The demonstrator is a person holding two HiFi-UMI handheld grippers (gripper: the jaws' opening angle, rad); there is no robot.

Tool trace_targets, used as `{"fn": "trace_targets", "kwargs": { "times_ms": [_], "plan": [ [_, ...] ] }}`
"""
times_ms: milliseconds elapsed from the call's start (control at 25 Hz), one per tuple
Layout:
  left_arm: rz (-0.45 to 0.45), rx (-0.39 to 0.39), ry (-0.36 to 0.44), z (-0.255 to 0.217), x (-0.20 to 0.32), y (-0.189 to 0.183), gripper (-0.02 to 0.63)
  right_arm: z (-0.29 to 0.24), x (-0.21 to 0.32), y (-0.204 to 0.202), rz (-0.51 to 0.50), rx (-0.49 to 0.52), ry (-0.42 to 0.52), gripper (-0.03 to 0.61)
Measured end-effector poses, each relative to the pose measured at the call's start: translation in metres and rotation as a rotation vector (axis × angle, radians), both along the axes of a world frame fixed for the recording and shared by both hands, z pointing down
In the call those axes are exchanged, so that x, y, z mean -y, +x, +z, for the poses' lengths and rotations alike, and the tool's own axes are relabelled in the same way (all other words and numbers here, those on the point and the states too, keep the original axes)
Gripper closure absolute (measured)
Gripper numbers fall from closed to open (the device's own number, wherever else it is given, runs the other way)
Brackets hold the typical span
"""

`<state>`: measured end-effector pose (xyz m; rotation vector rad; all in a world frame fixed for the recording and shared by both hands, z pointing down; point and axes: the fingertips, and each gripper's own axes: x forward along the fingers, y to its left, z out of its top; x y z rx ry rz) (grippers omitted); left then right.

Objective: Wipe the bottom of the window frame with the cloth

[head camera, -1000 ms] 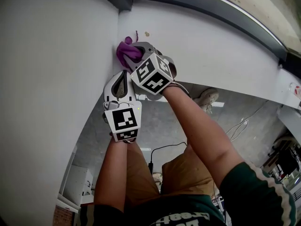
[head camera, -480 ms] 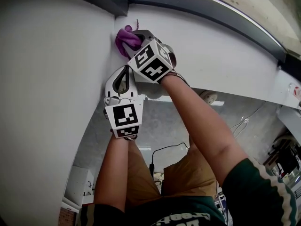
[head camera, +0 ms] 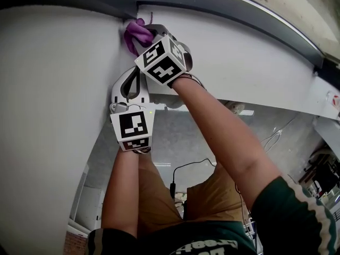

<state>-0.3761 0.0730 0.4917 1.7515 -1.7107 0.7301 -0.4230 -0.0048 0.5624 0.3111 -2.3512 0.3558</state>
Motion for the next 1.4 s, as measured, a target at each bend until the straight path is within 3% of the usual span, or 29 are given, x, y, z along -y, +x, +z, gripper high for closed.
{"fn": "trace_targets", "kwargs": {
  "times_ms": [480, 1400],
  "plan": [
    [0.04, 0.014, -0.02, 0.003, 0.013, 0.028, 0.606, 0.002, 0.009, 0.04, -0.043, -0.039, 0.02, 0.481],
    [0.164, 0.042, -0.024, 0.0, 0.059, 0.13, 0.606, 0.004, 0.05, 0.201, 0.093, -0.087, 0.013, 0.482]
  ]
}}
